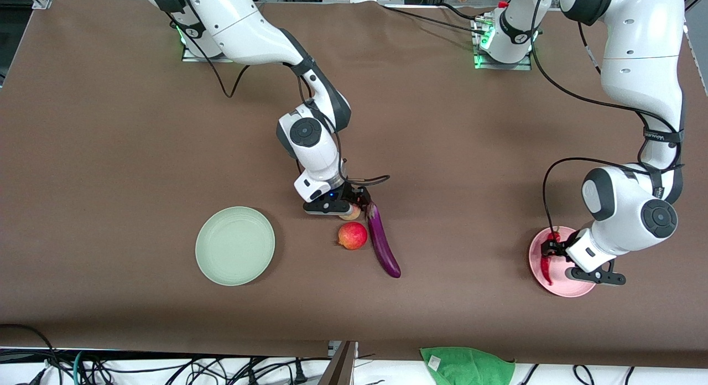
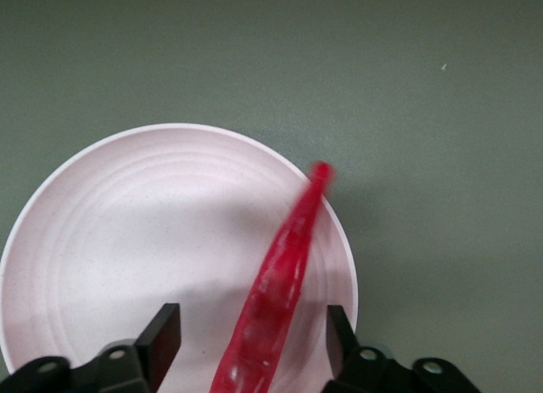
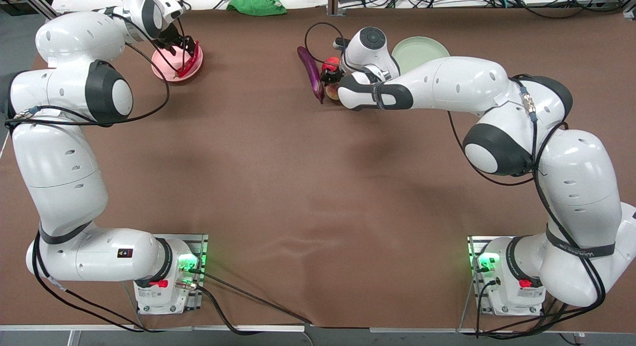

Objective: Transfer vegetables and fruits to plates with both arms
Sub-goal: 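Release the chili on the pink plate while the right gripper grasps the peach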

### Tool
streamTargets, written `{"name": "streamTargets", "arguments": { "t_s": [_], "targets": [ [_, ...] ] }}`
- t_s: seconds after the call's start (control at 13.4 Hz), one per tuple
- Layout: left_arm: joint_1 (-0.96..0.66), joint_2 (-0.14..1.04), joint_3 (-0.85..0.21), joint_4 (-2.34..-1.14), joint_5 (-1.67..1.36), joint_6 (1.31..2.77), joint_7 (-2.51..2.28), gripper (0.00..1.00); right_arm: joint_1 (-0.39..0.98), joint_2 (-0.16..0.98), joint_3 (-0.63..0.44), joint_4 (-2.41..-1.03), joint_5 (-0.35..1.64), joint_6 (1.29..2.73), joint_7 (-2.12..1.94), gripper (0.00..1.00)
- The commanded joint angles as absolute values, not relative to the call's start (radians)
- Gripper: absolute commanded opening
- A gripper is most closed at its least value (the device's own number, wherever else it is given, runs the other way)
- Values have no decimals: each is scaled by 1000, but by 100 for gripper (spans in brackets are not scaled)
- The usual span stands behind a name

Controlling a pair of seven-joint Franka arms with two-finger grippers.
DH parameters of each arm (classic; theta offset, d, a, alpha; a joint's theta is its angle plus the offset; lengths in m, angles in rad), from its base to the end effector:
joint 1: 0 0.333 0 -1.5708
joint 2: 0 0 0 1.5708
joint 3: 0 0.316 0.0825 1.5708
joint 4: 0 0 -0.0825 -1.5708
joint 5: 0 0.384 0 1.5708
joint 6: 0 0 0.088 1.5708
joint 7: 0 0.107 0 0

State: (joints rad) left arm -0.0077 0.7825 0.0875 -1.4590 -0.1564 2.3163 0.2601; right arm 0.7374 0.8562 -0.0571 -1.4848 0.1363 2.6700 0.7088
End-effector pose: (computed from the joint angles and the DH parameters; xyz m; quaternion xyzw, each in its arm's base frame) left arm 0.7282 0.0433 0.2264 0.9974 -0.0531 0.0438 0.0221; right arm 0.5751 0.4714 0.1975 -0.9846 0.0556 -0.1132 0.1215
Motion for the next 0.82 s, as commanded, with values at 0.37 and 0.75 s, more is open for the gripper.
{"name": "streamTargets", "arguments": {
  "t_s": [0.37, 0.75],
  "targets": [
    [-57, 769, 6, -1420, -172, 2272, -47, 100, 629, 718, -71, -1462, 129, 2411, 689, 0],
    [-130, 773, -87, -1420, -169, 2281, -334, 100, 435, 676, -69, -1468, 135, 2287, 314, 5]
  ]
}}
